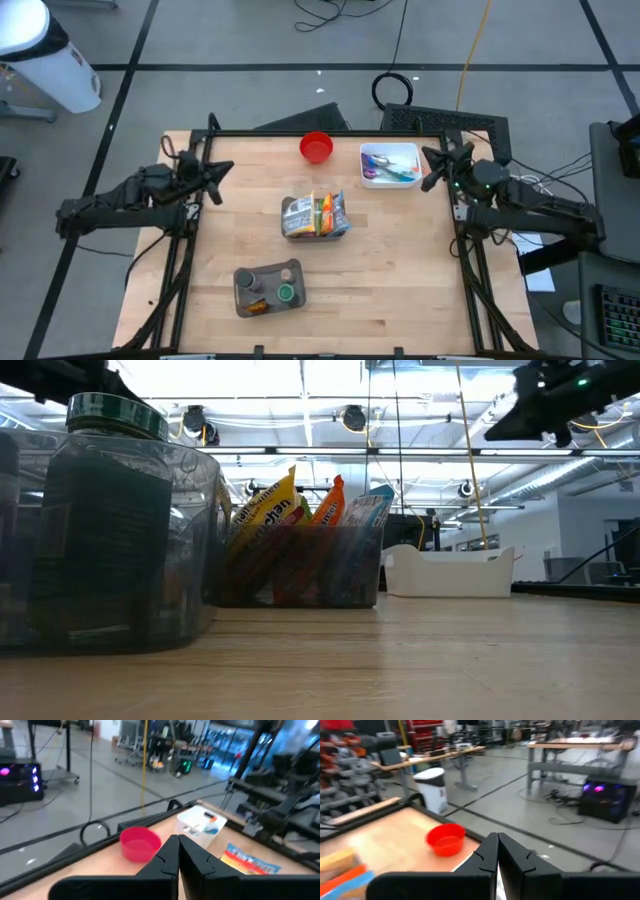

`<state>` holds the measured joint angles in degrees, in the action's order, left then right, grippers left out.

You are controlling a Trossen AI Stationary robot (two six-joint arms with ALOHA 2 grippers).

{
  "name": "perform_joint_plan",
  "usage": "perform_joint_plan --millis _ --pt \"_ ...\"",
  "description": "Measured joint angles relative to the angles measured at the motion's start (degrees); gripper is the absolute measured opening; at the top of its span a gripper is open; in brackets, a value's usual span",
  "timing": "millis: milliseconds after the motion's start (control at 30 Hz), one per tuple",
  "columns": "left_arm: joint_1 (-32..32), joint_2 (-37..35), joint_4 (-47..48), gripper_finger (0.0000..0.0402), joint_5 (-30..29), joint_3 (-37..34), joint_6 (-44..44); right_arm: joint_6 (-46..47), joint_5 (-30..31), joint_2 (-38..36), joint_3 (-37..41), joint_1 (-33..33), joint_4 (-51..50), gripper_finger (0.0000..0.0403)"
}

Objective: Pick & Place Food Item
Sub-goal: Return to Home Position

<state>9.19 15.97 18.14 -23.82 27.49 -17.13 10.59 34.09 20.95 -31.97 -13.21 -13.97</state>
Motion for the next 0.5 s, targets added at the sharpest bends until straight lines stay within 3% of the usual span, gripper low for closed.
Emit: perform_joint_plan --millis 200,367,500 --pt "1.9 -7.7 -0.3 0.0013 5.5 -2.6 0.9 4.4 -4.3 -9.6 0.5 0.8 -6.6 0.0" --pt "2.8 -11.2 -0.7 0.0007 5.9 -4.7 0.2 7.4 -7.2 -17.8 5.4 0.8 -5.8 0.0" --pt "2.8 -12.3 -2.9 0.0017 6.9 -6.6 -0.1 9.0 -7.4 -20.8 12.2 0.8 1.4 0.0"
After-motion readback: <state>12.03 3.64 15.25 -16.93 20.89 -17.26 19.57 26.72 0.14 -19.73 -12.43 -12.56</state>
